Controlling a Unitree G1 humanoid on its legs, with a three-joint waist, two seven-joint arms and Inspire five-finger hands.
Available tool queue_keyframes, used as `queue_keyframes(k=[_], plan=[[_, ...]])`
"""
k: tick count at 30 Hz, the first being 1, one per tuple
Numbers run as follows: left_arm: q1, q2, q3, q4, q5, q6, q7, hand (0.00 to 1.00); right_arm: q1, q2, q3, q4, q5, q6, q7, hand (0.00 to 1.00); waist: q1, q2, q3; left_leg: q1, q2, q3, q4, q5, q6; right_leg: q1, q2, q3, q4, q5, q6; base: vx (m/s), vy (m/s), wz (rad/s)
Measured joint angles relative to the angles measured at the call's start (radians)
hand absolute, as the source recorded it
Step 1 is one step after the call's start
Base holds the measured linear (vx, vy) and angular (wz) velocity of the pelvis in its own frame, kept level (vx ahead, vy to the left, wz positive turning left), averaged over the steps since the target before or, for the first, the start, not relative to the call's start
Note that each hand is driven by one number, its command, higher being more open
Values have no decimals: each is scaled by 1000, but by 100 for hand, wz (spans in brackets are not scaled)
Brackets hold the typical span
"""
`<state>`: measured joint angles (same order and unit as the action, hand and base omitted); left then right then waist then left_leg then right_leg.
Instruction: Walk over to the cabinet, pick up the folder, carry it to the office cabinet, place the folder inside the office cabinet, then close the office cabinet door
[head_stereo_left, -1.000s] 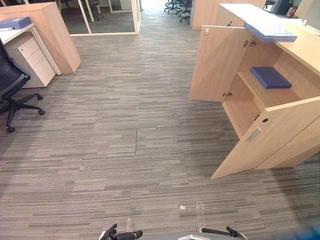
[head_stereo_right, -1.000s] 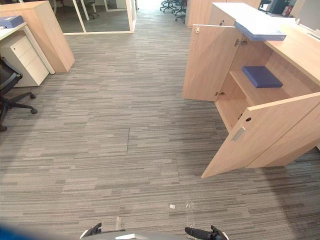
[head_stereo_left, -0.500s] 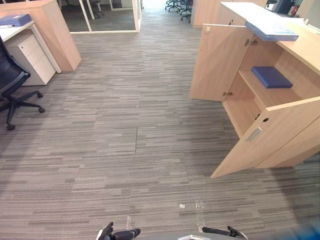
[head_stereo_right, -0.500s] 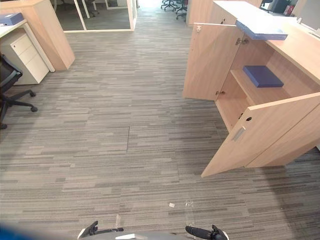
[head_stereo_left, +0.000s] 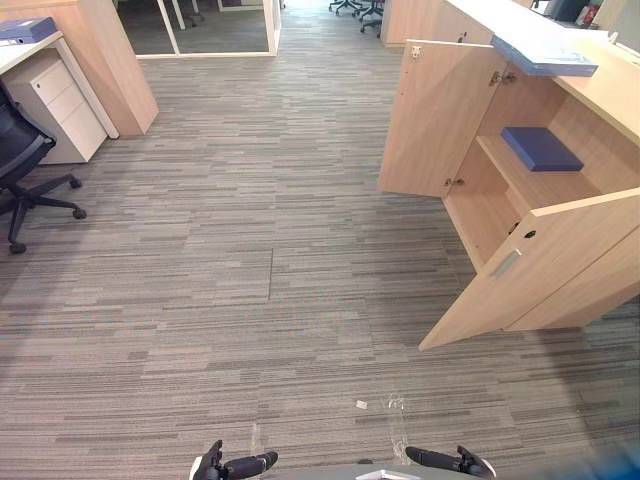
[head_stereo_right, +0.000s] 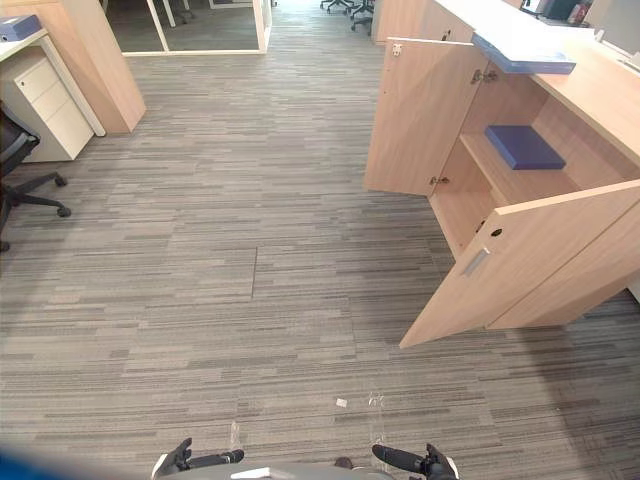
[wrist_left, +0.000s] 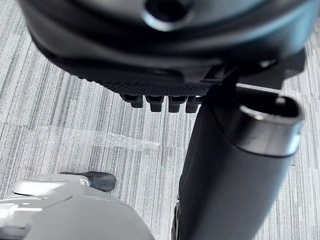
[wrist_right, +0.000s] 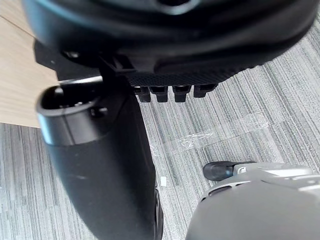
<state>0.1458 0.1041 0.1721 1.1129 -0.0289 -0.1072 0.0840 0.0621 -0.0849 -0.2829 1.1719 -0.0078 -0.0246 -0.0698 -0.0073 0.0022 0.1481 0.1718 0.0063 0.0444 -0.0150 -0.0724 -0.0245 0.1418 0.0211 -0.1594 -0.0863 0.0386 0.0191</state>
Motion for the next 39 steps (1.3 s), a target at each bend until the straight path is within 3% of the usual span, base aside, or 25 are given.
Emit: queue_keyframes(k=[10,12,13,14,15,16,17,19,21,23,25,26,27,28,29,30,31,32,33,34,35,37,39], plan=[[-8,2,26,-1,4,0,-2,100,-9,0,35,-6,-31,1,7,100,2,-16,16,-21,0,3,21,-8,-1,-9,-2,0,2,1,-2,-5,2,1],[-15,0,48,-21,4,1,5,100,-10,4,39,-30,-30,1,12,100,3,-17,29,-107,7,4,153,-62,-6,-41,-4,-10,26,-11,-15,-48,0,11],[-17,-9,51,-42,4,2,16,100,-8,-1,37,-48,-29,1,14,100,4,-6,50,-172,25,23,286,-115,-34,-58,-10,-62,72,-55,-36,-72,10,19],[-15,-14,61,-62,3,2,19,100,-5,-3,37,-55,-29,1,15,100,7,-3,66,-215,34,45,404,-136,-66,-58,-21,-92,99,-81,-34,-95,14,33],[-17,-33,103,-96,-1,-1,21,100,4,-3,37,-66,-28,2,13,100,7,-2,75,-306,57,84,597,-133,-76,-47,-32,-100,121,-103,-36,-37,32,30],[-11,-54,128,-135,-6,-16,29,100,10,-10,36,-69,-28,3,11,100,13,6,81,-393,108,126,785,-159,-58,-31,-41,-109,150,-127,-31,-6,19,24],[-11,-55,128,-135,-7,-20,31,100,11,-12,36,-69,-28,3,10,100,14,8,80,-404,116,130,800,-167,-56,-30,-44,-109,152,-129,-28,59,42,8],[-17,-54,126,-138,-9,-27,40,100,14,-13,26,-66,-28,5,6,100,24,7,79,-440,143,140,768,-178,-39,-9,-83,-108,159,-144,-4,110,99,2],[-31,-52,121,-138,-13,-27,54,100,11,-14,19,-59,-28,9,3,100,25,6,78,-464,169,121,580,-156,-43,3,-137,-103,166,-162,34,199,192,3],[-27,-51,117,-137,-35,-36,79,100,8,-19,14,-46,-28,15,1,100,28,10,76,-470,204,42,334,-73,-68,17,-184,-82,177,-193,90,307,343,-15],[-24,-45,101,-134,-41,-36,86,100,2,-22,-9,-19,-28,16,-3,100,27,17,71,-455,213,-25,230,-35,-96,42,-214,-67,180,-218,137,322,390,-27],[-22,-41,75,-125,-42,-35,89,100,1,-33,-12,5,-28,18,-6,100,28,25,62,-434,201,-63,203,-11,-110,69,-250,-54,186,-240,179,500,644,-45],[-16,-21,60,-117,-43,-34,84,100,-4,-29,-23,28,-28,21,-6,100,28,-12,39,-442,128,-58,282,60,-127,83,-335,-39,198,-254,208,445,560,-56],[-18,-10,58,-116,-43,-34,85,100,-7,-20,-41,44,-28,22,-5,100,26,-37,21,-449,87,-56,325,56,-122,76,-375,-27,219,-243,219,576,680,-60],[-24,4,57,-95,-40,-25,88,100,-15,-2,-64,50,-25,22,0,100,17,-58,7,-438,36,-16,386,5,-66,38,-445,-6,324,-214,174,523,581,-59],[-29,10,43,-84,-39,-19,91,100,-26,3,-84,49,-13,24,6,100,14,-60,8,-393,8,22,396,-18,-29,-8,-491,14,437,-165,97,633,704,-75],[-26,11,15,-86,-38,-18,92,100,-29,-3,-93,37,12,24,5,100,5,-49,1,-323,-26,61,362,-44,8,-74,-555,-10,580,-69,-50,523,584,-72],[-18,17,-12,-93,-37,-20,88,100,-31,-7,-93,11,14,18,0,100,-4,-46,-1,-261,-54,91,313,-50,36,-134,-615,-53,738,-24,-160,402,420,-55],[-22,20,-26,-95,-36,-20,83,100,-35,-8,-95,-4,15,15,-5,100,-13,-47,3,-215,-74,99,279,-48,45,-174,-651,-86,884,-37,-196,374,371,-33],[-29,20,-66,-96,-36,-21,80,100,-48,-21,-90,-11,16,12,-11,100,-26,-30,9,-124,-90,104,211,-46,62,-217,-665,-151,1090,-71,-206,407,424,-33],[-39,21,-122,-95,-14,-24,67,100,-53,-31,-84,-19,33,13,-11,100,-29,-3,9,-61,-87,113,163,-46,62,-244,-616,-218,1162,-122,-127,370,396,-35],[-61,24,-170,-87,30,-32,38,100,-75,-24,-68,-31,60,4,-1,100,-31,14,17,-6,-85,118,121,-46,62,-273,-533,-319,1126,-203,-34,299,286,-33],[-85,19,-197,-62,41,-35,15,100,-100,-14,-51,-38,66,2,-1,100,-41,17,49,47,-86,126,100,-46,62,-280,-463,-413,988,-255,1,329,188,-35]])
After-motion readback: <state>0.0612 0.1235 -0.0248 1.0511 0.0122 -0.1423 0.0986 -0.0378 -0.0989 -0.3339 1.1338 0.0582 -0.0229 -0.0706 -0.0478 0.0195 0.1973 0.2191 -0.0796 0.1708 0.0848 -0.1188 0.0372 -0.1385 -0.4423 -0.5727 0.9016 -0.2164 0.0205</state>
